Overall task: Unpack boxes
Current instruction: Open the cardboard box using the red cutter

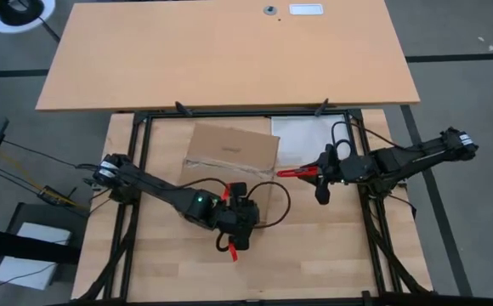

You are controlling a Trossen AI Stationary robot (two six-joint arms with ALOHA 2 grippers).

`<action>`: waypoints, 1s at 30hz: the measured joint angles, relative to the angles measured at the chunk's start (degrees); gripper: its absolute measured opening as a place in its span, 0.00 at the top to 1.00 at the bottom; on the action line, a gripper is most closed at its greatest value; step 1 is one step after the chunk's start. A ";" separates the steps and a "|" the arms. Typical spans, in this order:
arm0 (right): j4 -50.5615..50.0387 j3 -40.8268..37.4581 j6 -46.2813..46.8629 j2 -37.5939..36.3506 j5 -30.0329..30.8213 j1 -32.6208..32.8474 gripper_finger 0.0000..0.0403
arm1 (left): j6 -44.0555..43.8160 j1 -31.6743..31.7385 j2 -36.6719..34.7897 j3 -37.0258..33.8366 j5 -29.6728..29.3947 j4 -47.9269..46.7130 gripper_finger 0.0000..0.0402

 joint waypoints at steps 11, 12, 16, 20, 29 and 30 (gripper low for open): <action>-0.10 0.04 0.02 0.00 0.27 -0.02 0.66 | 4.33 0.35 -0.06 8.06 -11.22 -10.35 0.57; -0.09 0.06 0.03 0.00 0.34 -0.04 0.66 | 4.33 0.38 -0.12 8.40 -11.52 -10.33 0.57; 0.24 0.06 0.05 0.00 0.60 -0.07 0.65 | 3.96 0.46 -0.17 8.43 -11.42 -11.20 0.57; 0.30 0.06 0.03 0.00 0.66 -0.07 0.65 | 1.42 0.65 -0.19 8.43 -9.91 -12.09 0.57; 0.32 0.07 -0.02 0.00 -0.03 -0.11 0.65 | -1.80 1.31 -2.91 8.38 -9.14 -16.46 0.62; 0.31 0.06 -0.02 -0.01 -0.07 -0.11 0.65 | -2.94 1.69 -3.35 8.38 -9.37 -17.51 0.62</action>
